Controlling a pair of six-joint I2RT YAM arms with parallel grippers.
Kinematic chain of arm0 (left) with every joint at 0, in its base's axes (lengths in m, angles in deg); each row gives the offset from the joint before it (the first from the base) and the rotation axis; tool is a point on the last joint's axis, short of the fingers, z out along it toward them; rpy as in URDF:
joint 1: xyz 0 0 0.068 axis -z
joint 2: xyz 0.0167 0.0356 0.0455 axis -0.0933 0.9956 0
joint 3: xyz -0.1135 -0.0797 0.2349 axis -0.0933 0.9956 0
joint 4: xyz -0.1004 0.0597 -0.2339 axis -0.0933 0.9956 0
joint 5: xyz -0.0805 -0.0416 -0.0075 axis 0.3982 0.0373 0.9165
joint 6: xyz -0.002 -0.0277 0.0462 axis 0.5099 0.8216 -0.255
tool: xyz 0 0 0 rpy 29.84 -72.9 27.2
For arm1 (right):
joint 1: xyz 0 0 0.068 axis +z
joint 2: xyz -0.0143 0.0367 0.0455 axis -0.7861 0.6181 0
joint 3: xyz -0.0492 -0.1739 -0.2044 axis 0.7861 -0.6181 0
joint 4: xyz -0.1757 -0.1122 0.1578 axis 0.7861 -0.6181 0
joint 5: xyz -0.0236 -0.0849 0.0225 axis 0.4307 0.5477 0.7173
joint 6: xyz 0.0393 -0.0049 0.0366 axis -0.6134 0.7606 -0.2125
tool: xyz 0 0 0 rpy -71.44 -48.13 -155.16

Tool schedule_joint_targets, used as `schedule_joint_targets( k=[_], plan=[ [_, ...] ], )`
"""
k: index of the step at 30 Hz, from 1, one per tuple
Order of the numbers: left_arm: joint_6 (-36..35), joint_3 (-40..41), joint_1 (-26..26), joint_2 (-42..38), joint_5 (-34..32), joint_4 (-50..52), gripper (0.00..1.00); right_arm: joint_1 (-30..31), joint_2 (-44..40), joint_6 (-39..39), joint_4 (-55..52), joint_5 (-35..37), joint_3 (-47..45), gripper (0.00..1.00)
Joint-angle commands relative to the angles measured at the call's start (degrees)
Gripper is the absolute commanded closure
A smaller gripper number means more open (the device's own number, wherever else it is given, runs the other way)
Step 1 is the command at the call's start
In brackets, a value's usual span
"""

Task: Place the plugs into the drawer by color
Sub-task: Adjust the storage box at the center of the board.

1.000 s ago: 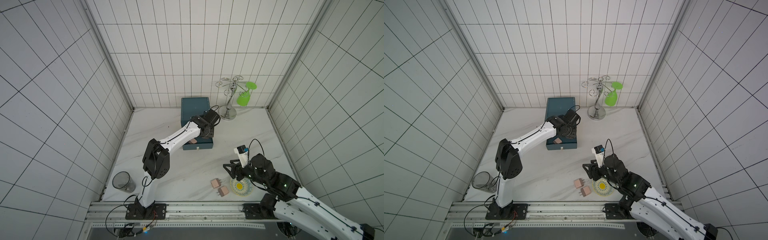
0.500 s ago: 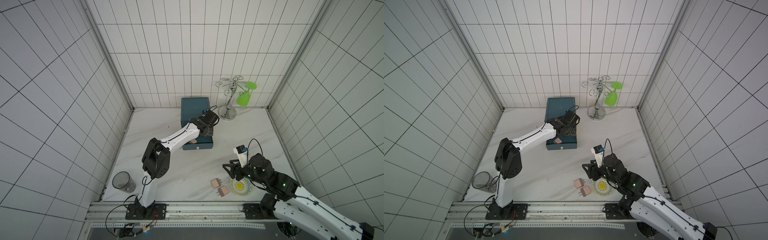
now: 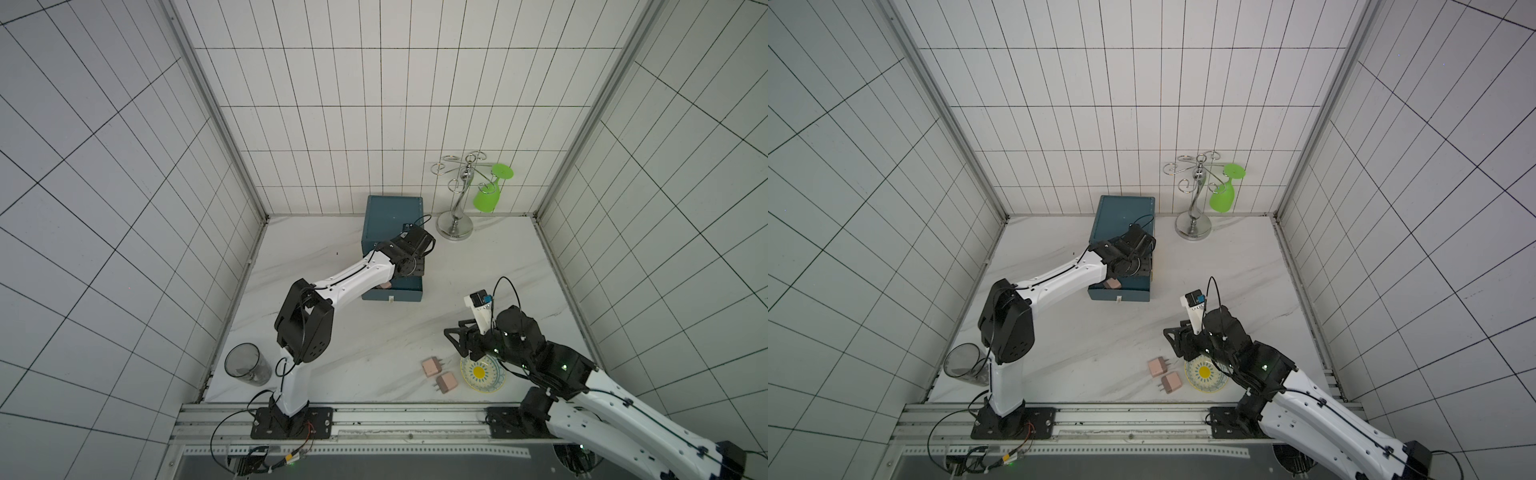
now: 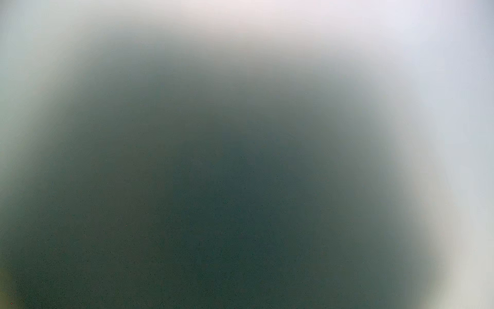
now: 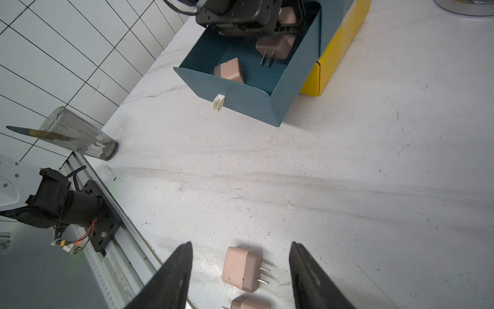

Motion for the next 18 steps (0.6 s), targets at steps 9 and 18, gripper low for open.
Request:
schedule_joint_targets(
  k=[9,18],
  plan=[
    [-0.1,1.71,4.22,-5.69,1.77,6.74,1.0,-0.41,0.86,-0.08,1.23,0.43,-0.92,0.38],
    [0.15,2.29,2.38,-3.37,-0.07,7.94,1.0,-0.43,1.12,-0.18,1.13,0.52,-1.39,0.38]
  ],
)
